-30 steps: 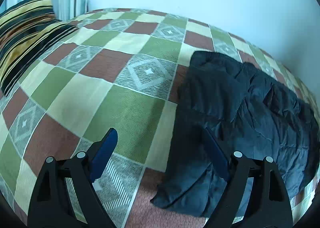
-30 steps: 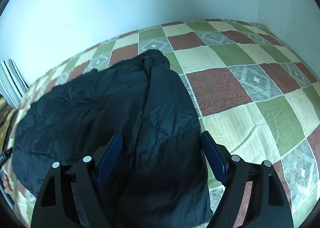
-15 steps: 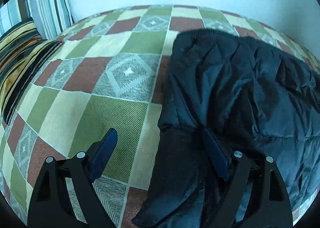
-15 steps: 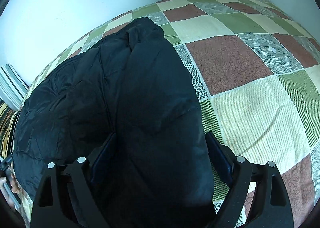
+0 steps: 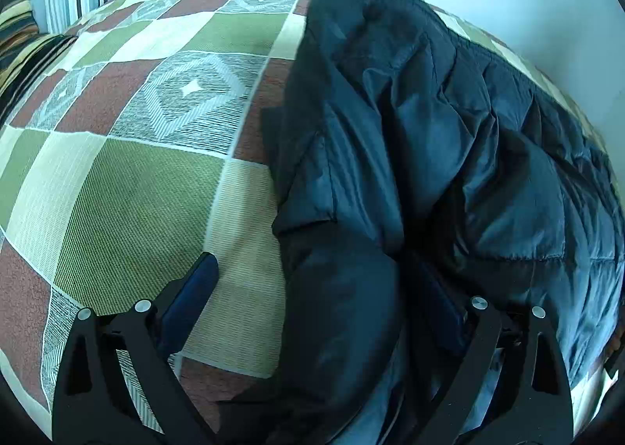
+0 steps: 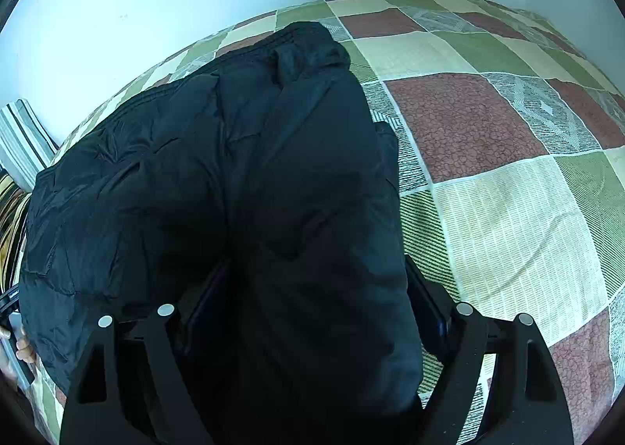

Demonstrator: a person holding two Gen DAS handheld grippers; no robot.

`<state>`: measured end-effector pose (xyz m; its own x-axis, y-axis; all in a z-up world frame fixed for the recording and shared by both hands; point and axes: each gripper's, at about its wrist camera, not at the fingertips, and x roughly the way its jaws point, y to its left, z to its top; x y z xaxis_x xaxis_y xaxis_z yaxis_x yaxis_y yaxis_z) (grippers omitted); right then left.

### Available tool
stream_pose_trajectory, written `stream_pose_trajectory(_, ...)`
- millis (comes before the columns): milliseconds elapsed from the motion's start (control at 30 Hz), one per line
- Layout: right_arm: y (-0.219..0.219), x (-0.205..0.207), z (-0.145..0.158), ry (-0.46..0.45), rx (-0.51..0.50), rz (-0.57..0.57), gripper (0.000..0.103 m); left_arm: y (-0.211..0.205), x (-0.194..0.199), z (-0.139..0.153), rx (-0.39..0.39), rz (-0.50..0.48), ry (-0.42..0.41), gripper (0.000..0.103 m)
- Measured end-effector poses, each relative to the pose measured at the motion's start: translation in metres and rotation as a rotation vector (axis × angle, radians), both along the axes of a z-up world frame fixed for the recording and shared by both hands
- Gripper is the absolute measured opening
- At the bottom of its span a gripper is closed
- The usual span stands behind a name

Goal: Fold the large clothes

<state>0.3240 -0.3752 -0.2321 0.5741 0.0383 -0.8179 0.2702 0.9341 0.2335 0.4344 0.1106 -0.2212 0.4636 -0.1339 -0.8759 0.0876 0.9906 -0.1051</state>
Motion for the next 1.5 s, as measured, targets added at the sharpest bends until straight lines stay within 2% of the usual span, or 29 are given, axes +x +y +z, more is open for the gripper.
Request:
stream_pose_trajectory(67, 0.003, 0.001, 0.0, 0.0, 0.003, 0.005, 0.073, -0.003, 0.001, 0.0, 0.0, 0.0, 0.004, 0.094)
stream_pose_trajectory(133, 0.005, 0.001, 0.001, -0.003, -0.002, 0.01, 0.068, -0.007, 0.001, 0.002, -0.01, -0.014, 0.005, 0.085)
stream_pose_trajectory(167, 0.007, 0.001, 0.001, -0.005, -0.001, 0.012, 0.063, -0.01, 0.001, 0.004, -0.011, -0.024, 0.004, 0.078)
stream_pose_trajectory(200, 0.009, 0.001, 0.002, -0.007, -0.002, 0.015, 0.061, -0.013, 0.001, 0.006, -0.017, -0.039, 0.005, 0.066)
stream_pose_trajectory(400, 0.016, -0.001, 0.003, -0.026, 0.0, 0.022, 0.039, -0.023, 0.0, 0.009, -0.037, -0.053, 0.0, 0.042)
stream_pose_trajectory(500, 0.019, -0.003, 0.005, -0.041, -0.01, 0.019, 0.032, -0.03, -0.004, 0.014, 0.002, -0.05, -0.027, 0.029)
stream_pose_trajectory(600, 0.017, -0.005, 0.008, -0.055, 0.009, 0.012, 0.027, -0.032, -0.011, 0.019, 0.028, -0.045, -0.047, 0.021)
stream_pose_trajectory(767, 0.021, -0.011, 0.015, -0.074, 0.011, 0.011, 0.022, -0.031, -0.02, 0.028, 0.026, -0.038, -0.07, 0.016)
stream_pose_trajectory(1000, 0.034, -0.029, 0.024, -0.084, 0.044, 0.024, 0.02, -0.01, -0.044, 0.046, 0.013, -0.02, -0.077, 0.014)
stream_pose_trajectory(1500, 0.092, -0.103, 0.029, -0.06, 0.12, 0.113, 0.02, 0.067, -0.143, 0.059, 0.035, 0.027, -0.042, 0.014)
